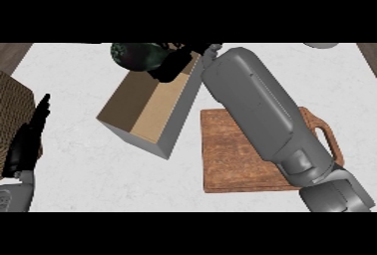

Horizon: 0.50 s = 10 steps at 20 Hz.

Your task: Pick the eggplant from the cutting board and place it in the cardboard box

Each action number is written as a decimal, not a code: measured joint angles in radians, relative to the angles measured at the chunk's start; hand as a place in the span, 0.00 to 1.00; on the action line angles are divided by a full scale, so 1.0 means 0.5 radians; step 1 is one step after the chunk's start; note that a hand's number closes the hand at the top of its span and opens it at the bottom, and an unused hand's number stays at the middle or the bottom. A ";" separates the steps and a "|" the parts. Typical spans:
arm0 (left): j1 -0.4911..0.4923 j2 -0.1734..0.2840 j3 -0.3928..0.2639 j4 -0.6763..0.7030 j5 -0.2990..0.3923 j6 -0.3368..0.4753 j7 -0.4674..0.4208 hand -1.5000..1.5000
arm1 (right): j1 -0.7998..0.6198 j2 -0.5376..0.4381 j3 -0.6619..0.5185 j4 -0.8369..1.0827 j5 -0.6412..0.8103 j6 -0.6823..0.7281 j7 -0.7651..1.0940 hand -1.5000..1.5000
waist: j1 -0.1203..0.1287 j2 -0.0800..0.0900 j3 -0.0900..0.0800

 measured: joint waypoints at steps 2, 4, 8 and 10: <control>-0.011 0.012 0.001 -0.021 0.006 -0.024 0.026 0.50 | -0.069 0.026 0.039 0.148 -0.054 -0.073 -0.011 1.00 | 0.024 0.005 -0.001; -0.040 0.005 -0.006 -0.010 0.002 -0.031 0.026 0.50 | -0.127 0.043 0.098 0.282 -0.109 -0.148 -0.036 1.00 | 0.040 0.009 -0.001; -0.093 0.005 -0.018 -0.002 -0.006 -0.052 0.049 0.50 | -0.199 0.059 0.247 0.501 -0.193 -0.296 -0.055 1.00 | 0.086 0.020 -0.002; -0.120 0.010 -0.020 0.016 -0.005 -0.069 0.040 0.50 | -0.225 0.062 0.304 0.591 -0.230 -0.375 -0.027 1.00 | 0.107 0.026 -0.003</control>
